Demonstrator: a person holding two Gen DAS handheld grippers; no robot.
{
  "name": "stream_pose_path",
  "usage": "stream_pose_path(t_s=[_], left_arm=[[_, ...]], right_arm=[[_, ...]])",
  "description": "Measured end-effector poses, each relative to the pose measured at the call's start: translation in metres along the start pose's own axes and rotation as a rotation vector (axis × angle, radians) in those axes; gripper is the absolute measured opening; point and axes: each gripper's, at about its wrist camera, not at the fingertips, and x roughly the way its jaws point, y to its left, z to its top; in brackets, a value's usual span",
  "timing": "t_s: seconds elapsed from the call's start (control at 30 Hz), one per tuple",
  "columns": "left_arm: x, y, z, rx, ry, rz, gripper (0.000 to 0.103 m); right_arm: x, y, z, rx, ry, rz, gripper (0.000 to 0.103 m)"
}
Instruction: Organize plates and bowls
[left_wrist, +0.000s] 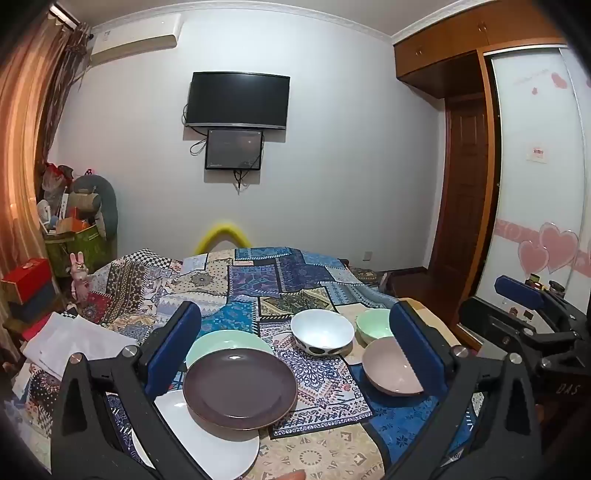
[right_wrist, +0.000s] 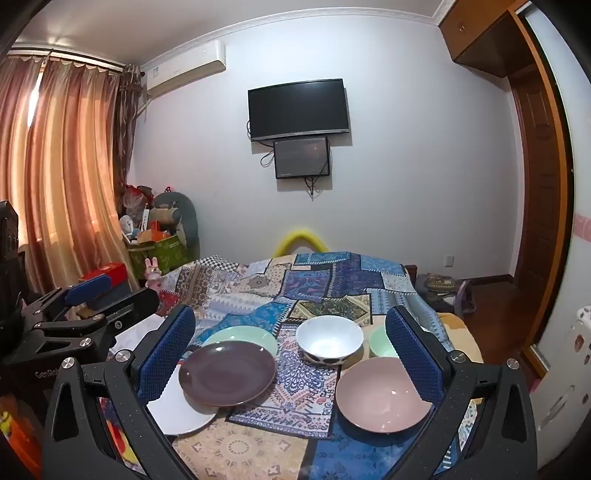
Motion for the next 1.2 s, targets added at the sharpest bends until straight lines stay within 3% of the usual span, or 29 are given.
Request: stream_pose_path(t_s=[0.27,1.2], left_arm=[[0.001,-0.008,-0.001,0.048,0.011,0.003,0.103],[0.001,-0.001,-0.005,0.031,-0.006,-0.024,0.103]], right_arm=[[0.002,-0.001,0.0,0.011,0.0,0.002,0.103],[0.001,-0.007,-0.005,0.03,-0.004,-0.006,0.103]])
